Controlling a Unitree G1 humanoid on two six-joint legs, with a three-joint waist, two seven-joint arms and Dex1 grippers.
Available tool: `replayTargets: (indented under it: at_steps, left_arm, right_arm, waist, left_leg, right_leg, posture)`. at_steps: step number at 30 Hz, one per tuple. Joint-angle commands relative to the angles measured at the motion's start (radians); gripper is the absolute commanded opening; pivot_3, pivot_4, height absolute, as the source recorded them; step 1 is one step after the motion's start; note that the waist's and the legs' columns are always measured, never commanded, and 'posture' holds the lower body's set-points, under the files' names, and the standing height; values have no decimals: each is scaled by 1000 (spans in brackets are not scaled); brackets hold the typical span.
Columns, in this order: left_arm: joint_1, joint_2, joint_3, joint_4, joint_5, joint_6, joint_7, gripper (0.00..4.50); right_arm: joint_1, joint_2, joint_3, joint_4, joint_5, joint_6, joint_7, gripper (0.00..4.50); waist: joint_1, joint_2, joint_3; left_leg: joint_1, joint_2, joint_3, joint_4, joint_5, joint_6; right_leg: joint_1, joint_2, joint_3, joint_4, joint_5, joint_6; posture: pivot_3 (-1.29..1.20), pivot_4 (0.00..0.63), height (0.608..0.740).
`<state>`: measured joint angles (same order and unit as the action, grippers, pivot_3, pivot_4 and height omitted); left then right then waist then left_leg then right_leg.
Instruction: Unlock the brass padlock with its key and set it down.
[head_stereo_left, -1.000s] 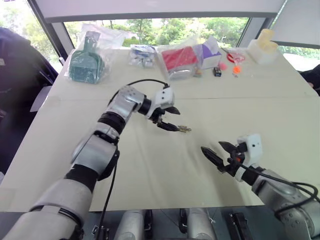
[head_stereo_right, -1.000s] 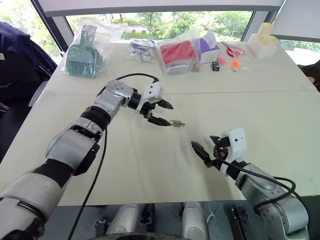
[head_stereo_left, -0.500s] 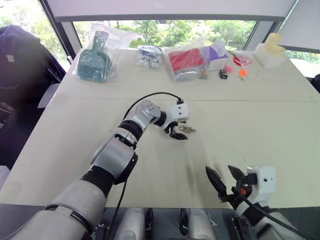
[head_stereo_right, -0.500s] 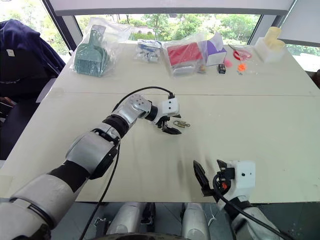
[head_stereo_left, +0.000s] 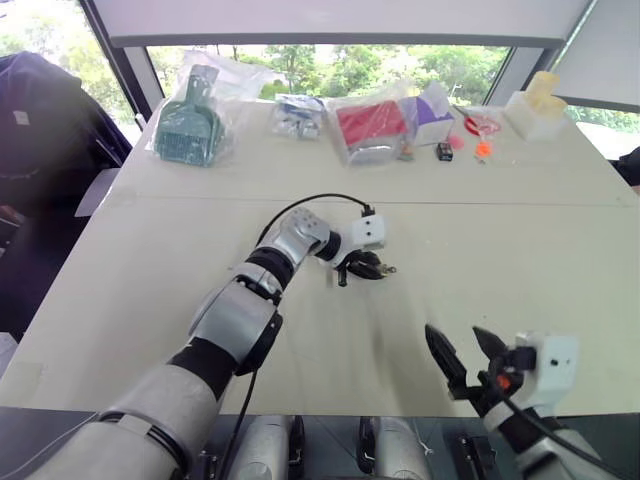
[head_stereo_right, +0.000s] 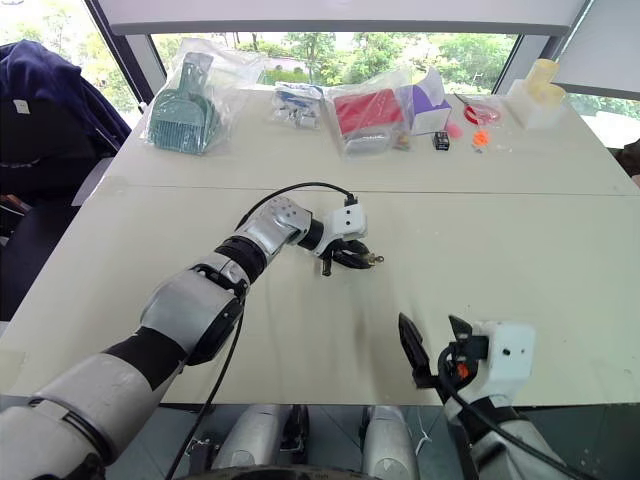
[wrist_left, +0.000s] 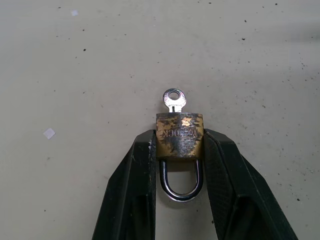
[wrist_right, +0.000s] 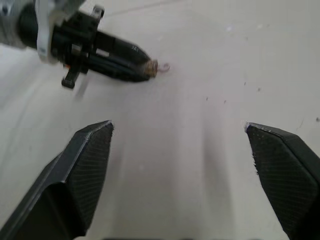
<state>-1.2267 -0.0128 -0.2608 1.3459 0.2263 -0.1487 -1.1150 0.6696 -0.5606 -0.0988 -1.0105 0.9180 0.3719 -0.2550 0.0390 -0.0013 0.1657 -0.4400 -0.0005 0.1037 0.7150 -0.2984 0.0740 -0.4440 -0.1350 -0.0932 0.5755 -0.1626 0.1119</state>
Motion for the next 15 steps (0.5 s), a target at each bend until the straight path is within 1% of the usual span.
replayTargets:
  at_steps: [1, 5, 6, 8, 12, 15]
  left_arm:
    - [-26, 25, 92, -19, -68, -97, 10, 765]
    - [-41, 63, 206, -135, -209, -166, -145, 765]
    - [-26, 70, 223, -186, -243, -164, -181, 765]
    - [39, 88, 231, -352, -299, -114, -227, 765]
    - [214, 125, 194, -743, -364, 39, -221, 765]
    - [292, 146, 167, -926, -380, 124, -186, 765]
  right_arm:
    - [-151, 51, -42, 17, 190, -11, -64, 4353]
    - [-367, 133, -36, 102, 356, -35, -104, 4353]
    - [-412, 152, -29, 126, 387, -36, -103, 4353]
    - [-498, 178, -23, 176, 429, -29, -91, 4353]
    - [-662, 206, -27, 283, 468, -13, -72, 4353]
    - [-758, 213, -19, 355, 478, 12, -37, 4353]
  waist:
    - [0, 0, 0]
    - [-2, 1, 1]
    - [-2, 1, 1]
    - [-1, 1, 1]
    - [-9, 3, 1]
    - [-12, 3, 1]
  left_leg:
    - [0, 0, 0, 0, 0, 0]
    - [-3, 1, 0, 0, 0, 0]
    - [-3, 1, 1, 0, 0, 0]
    - [-3, 0, 1, 0, 0, 0]
    - [-2, -1, 1, 0, 0, 0]
    - [-2, -1, 1, 1, 0, 1]
  right_leg:
    - [0, 0, 0, 0, 0, 0]
    - [-5, 1, 0, 1, 0, 0]
    - [-5, 1, 0, 2, 0, 0]
    - [-5, 1, 0, 2, 0, 0]
    - [-3, 0, 1, 2, 0, -1]
    - [-2, 1, 1, 3, 0, -1]
  posture:
    - [0, 150, 735]
    - [0, 150, 735]
    - [0, 150, 735]
    - [0, 150, 735]
    - [0, 150, 735]
    - [0, 150, 735]
